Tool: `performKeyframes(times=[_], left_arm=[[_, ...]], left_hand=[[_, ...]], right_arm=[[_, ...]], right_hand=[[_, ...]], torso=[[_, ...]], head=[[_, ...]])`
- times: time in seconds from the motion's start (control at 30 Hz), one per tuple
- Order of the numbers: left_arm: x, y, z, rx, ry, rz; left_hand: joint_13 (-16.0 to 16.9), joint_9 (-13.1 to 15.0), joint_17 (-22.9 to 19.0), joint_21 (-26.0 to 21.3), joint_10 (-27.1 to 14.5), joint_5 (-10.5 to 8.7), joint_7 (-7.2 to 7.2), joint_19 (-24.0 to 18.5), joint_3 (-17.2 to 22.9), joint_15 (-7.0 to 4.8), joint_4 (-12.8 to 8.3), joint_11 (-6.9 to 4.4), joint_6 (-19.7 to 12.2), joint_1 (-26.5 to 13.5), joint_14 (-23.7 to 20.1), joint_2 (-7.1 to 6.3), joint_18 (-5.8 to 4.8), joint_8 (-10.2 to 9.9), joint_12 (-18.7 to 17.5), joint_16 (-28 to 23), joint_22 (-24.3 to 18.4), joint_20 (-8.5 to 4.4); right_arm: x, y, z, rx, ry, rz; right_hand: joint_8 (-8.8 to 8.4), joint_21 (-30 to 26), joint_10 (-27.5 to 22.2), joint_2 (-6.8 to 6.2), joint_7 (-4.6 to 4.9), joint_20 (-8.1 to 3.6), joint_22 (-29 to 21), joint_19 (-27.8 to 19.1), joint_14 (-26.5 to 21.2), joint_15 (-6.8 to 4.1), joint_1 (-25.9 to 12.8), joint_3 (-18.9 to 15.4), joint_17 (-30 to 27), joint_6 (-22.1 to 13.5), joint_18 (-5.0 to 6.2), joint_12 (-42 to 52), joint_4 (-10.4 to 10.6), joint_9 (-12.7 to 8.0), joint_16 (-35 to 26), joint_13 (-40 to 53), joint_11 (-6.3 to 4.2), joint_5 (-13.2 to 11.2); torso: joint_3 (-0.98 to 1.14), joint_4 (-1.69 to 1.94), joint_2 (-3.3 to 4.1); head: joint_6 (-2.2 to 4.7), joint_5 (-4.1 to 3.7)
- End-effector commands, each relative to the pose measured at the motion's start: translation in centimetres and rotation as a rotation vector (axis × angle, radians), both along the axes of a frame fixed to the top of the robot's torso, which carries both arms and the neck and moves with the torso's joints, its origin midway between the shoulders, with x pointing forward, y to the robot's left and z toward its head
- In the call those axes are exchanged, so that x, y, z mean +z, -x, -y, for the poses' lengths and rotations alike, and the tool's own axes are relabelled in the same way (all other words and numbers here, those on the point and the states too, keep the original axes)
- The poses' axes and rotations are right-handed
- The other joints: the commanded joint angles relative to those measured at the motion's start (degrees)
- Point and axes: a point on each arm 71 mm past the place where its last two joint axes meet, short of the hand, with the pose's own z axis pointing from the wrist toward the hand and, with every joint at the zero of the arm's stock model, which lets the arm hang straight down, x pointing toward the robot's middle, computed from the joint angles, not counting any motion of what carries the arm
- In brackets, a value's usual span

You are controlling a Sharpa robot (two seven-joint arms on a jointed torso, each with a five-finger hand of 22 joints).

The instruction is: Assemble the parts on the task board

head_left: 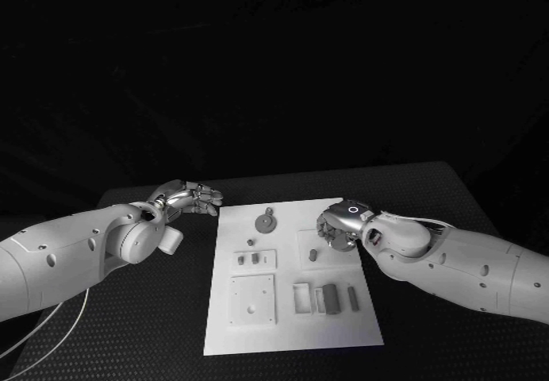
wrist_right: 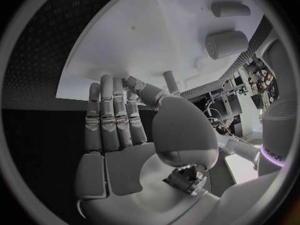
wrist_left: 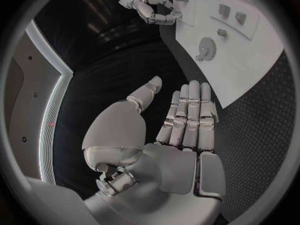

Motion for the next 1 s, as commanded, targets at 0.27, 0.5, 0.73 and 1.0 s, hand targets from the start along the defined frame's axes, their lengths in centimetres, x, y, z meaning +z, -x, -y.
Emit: performKeyframes(times=[0.27, 0.5, 0.73, 1.0], left_arm=[[0.09, 0.03, 0.20, -0.017, 0.004, -0.001], [0.09, 0.02, 0.21, -0.017, 0.004, -0.001], [0.09, 0.04, 0.12, -0.016, 0.004, -0.003], [0.09, 0.05, 0.17, -0.017, 0.004, -0.002]], left_hand=[[-0.14, -0.13, 0.15, 0.24, -0.55, -0.03, 0.44, 0.31, -0.36, 0.00, 0.14, 0.21, -0.22, 0.12, 0.25, -0.24, 0.07, 0.07, 0.27, -0.47, -0.17, 0.01], [-0.17, -0.15, 0.19, 0.24, -0.62, -0.02, 0.47, 0.31, -0.36, 0.00, 0.15, 0.24, -0.28, 0.12, 0.25, -0.25, 0.06, 0.05, 0.25, -0.51, -0.21, 0.01], [-0.17, -0.15, 0.21, 0.24, -0.63, -0.02, 0.47, 0.32, -0.36, 0.00, 0.17, 0.25, -0.28, 0.13, 0.26, -0.21, 0.06, 0.06, 0.26, -0.53, -0.24, 0.01], [-0.18, -0.15, 0.24, 0.25, -0.62, -0.02, 0.47, 0.33, -0.35, 0.00, 0.19, 0.25, -0.26, 0.13, 0.27, -0.18, 0.06, 0.08, 0.28, -0.55, -0.26, 0.01]], right_arm=[[-0.59, -0.23, 0.60, -0.029, 0.025, -0.073], [-0.42, -0.12, 0.33, -0.016, 0.008, -0.061], [-0.42, 0.01, 0.14, -0.002, 0.007, -0.066], [-0.09, -0.01, -0.09, 0.006, -0.007, -0.017]], right_hand=[[-3.62, -1.25, -7.42, -5.39, 2.49, 0.58, 1.52, -4.18, -4.43, 2.24, -2.63, -0.37, -0.04, -6.00, -0.55, -4.88, 1.50, -1.36, -3.27, -1.99, 3.46, 0.21], [-4.30, -1.01, -9.78, -6.64, 2.37, 0.57, 1.57, -5.19, -5.37, 2.74, -2.22, -0.12, 0.27, -7.38, -0.87, -5.97, 2.29, -1.81, -3.92, -2.99, 4.45, 0.18], [-3.04, 0.53, -6.63, -5.59, 2.31, 0.25, 1.56, -4.49, -4.26, 2.02, -1.48, -0.48, 1.11, -5.43, -0.72, -3.70, 2.05, -1.46, -3.54, -1.87, 2.87, 0.16], [-0.58, 3.39, -1.67, -1.55, 0.59, -0.37, 1.54, -1.34, -0.41, 0.29, -1.28, -0.57, 2.56, -0.84, 0.21, -0.69, 1.04, -0.13, -1.91, 0.64, 0.47, 0.17]], torso=[[0.00, -0.06, 0.01], [0.00, 0.02, -0.02], [0.01, -0.02, 0.00], [-0.01, 0.00, 0.00]], head=[[-0.03, -0.09], [-0.11, -0.12], [-0.21, -0.10], [-0.20, -0.15]])
